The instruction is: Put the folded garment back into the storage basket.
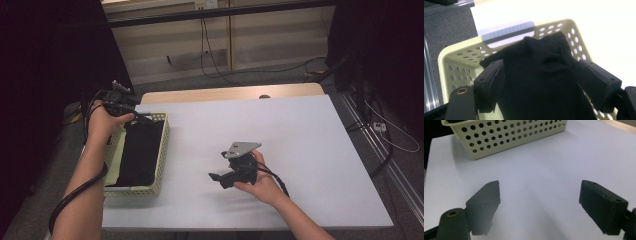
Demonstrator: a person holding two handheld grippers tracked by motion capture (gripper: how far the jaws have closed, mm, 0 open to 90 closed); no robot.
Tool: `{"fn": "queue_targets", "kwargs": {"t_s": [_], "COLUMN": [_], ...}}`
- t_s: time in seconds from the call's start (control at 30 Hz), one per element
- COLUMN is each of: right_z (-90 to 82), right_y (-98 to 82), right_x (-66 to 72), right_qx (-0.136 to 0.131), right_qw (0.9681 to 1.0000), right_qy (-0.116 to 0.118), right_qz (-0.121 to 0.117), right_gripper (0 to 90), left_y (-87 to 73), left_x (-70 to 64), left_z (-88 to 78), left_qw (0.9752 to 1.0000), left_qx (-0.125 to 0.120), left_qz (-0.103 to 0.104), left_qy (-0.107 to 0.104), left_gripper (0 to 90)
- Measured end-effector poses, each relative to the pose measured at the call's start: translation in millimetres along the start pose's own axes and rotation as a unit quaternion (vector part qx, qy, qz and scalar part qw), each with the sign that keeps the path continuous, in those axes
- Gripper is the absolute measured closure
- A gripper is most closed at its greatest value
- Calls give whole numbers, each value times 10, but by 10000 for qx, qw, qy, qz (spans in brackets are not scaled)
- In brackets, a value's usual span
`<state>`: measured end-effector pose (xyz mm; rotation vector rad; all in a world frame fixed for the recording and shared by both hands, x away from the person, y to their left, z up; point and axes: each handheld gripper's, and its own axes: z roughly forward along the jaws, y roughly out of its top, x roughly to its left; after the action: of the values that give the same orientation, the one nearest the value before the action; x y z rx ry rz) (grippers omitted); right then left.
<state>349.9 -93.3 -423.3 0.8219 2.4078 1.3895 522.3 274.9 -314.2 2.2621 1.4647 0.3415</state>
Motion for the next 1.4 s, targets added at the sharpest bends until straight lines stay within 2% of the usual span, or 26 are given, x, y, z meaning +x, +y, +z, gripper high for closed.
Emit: {"fn": "queue_targets", "kwargs": {"t_s": [0.17, 0.4, 0.77, 0.97, 1.3, 1.4], "right_z": [-114, -252, -499, -623, -800, -828], "right_y": [-110, -252, -436, -571, -658, -675], "right_x": [-95, -171, -327, -397, -454, -454], "right_qx": [38, 109, 129, 211, 163, 183], "right_qw": [9999, 9996, 9988, 9980, 9971, 9969], "right_qy": [-88, -231, -363, -455, -607, -626], "right_qz": [55, 78, 289, 384, 438, 439], "right_gripper": [172, 166, 173, 175, 174, 173], "left_y": [-29, -119, -196, -238, -332, -382], "left_x": [-38, -48, -62, -79, -81, -61], "left_z": [-17, 37, 62, 42, 73, 92], "left_qw": [10000, 9999, 9998, 9996, 9994, 9996], "left_qx": [-35, -9, -26, -99, -92, -90], "left_qz": [54, 6, 55, 41, 50, 40], "left_qy": [-45, -130, -173, -275, -321, -276], "left_gripper": [229, 222, 215, 207, 214, 231]}}
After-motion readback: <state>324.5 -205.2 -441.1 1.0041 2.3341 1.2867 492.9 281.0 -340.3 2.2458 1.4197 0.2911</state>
